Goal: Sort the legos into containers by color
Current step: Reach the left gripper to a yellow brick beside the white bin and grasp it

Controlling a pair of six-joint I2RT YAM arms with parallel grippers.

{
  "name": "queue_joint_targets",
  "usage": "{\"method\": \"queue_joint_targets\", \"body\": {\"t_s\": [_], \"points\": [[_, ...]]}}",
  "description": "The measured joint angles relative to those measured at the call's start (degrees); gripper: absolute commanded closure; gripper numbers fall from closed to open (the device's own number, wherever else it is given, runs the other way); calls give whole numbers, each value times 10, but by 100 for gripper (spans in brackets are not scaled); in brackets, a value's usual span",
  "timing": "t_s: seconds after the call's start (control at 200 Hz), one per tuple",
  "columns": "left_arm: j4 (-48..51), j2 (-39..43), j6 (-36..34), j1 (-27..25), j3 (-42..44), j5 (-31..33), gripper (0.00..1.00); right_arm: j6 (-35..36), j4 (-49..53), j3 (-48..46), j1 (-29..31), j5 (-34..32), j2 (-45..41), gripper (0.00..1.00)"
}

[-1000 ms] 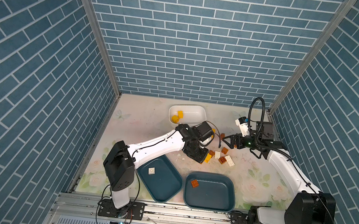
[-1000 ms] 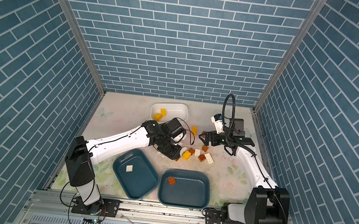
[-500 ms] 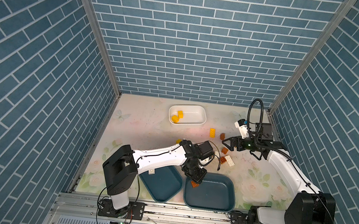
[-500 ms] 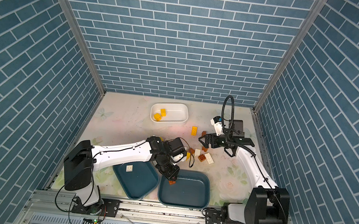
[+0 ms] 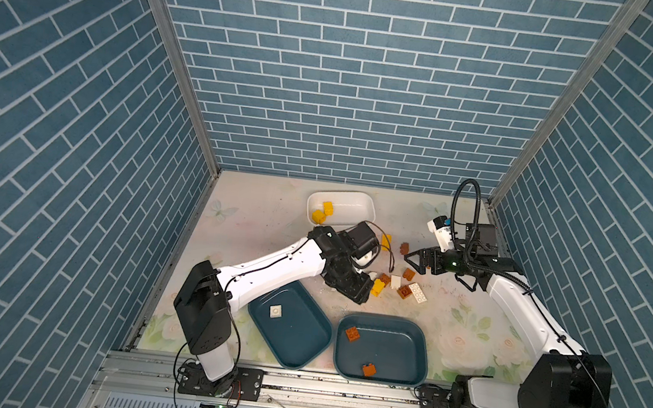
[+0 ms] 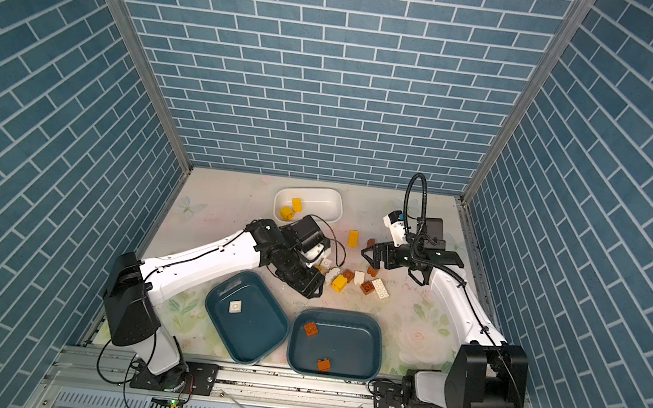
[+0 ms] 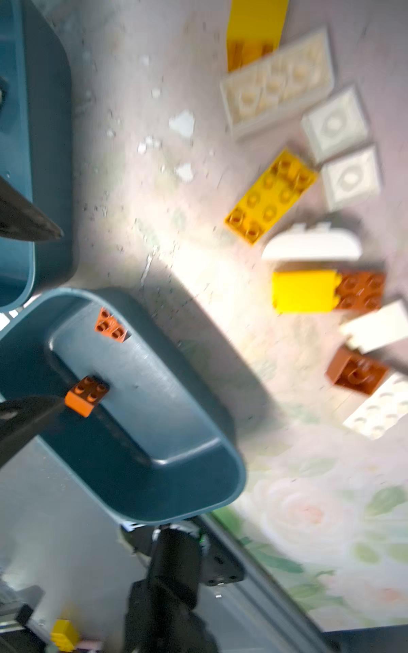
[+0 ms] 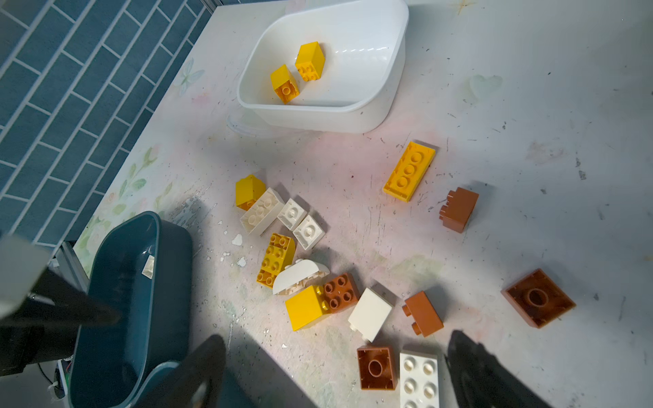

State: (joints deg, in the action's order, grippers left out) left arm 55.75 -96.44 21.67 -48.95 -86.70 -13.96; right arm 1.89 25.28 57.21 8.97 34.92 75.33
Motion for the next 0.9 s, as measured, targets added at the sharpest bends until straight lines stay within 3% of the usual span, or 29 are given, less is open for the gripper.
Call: {"method": "queue_joint_targets", "body": {"t_s": [0.265,0.555,0.74,0.9], "points": [[-47,-33,176,95,-17,98,28,-2,-20,19,0,0,5,3],[-65,-103,404,110,-19,198,29,-17,-38,19,6,12,16,3],[-63,-157,482,115,-24,231,31,-21,-50,18,16,18,19,3],[-65,-189,502,124,-33,240,34,-22,-55,11,17,19,19,3]]}}
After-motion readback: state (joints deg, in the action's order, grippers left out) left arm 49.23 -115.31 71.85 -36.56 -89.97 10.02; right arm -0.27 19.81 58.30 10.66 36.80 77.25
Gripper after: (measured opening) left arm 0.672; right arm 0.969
